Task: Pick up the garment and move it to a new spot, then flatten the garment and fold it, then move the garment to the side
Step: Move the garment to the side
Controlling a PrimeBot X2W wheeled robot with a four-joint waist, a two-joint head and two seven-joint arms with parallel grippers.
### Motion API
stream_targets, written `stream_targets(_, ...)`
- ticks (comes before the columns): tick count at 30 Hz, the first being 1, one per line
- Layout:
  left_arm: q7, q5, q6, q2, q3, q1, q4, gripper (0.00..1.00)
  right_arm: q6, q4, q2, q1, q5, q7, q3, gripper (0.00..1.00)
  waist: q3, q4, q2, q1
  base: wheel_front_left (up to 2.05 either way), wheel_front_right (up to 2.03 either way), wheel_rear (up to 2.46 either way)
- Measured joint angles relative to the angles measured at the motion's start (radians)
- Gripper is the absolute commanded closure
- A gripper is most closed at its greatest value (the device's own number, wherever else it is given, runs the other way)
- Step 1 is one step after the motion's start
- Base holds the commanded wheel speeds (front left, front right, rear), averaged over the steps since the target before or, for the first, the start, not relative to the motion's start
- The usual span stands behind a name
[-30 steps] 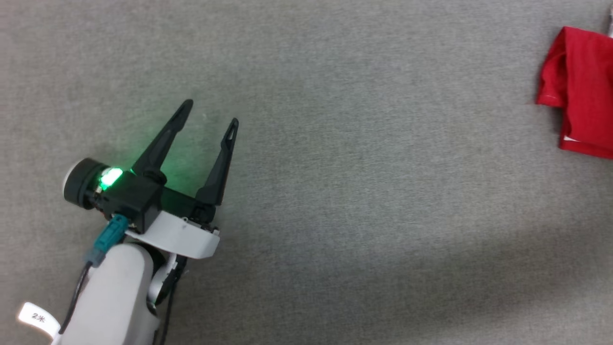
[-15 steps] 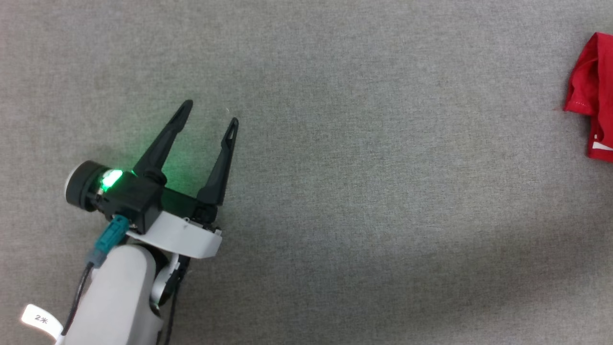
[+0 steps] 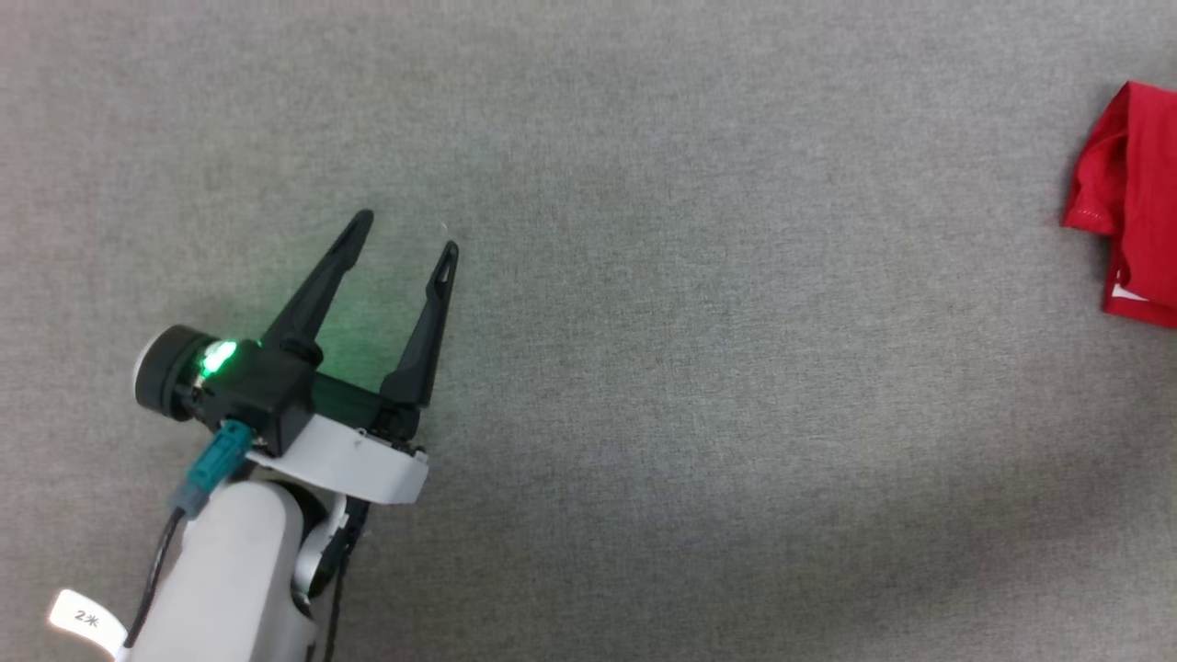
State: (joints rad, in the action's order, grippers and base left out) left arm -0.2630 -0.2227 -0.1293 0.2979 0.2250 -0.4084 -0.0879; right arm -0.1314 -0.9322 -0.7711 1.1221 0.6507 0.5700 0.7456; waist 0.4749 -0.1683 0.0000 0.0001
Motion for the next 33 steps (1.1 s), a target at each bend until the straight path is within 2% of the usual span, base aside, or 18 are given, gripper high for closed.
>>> stream_targets(9,0.0,-0.008,0.0,-0.012,-0.01,0.029,-0.005,0.0,0.0,-0.128,0.014,0.02,-0.028,-0.029,-0.034,0.0,-0.059,0.002,0.0,-0.0001,0.0,0.0,0.0)
stream_targets(19,0.0,-0.015,0.0,-0.023,-0.031,0.088,-0.012,0.0,0.0,-0.179,0.034,0.035,-0.005,-0.081,-0.071,0.0,-0.154,0.004,0.0,-0.0001,0.0,0.0,0.0)
stream_targets(24,0.0,-0.017,0.0,-0.034,-0.048,0.137,-0.014,0.0,0.0,-0.135,0.058,0.012,0.028,-0.136,-0.071,0.0,-0.217,0.007,0.0,-0.0001,0.0,0.0,0.0)
stream_targets(33,0.0,-0.026,0.0,-0.054,-0.087,0.233,-0.005,0.0,0.0,0.026,0.075,-0.084,0.113,-0.329,-0.071,0.0,-0.344,0.022,0.0,-0.0001,0.0,0.0,0.0)
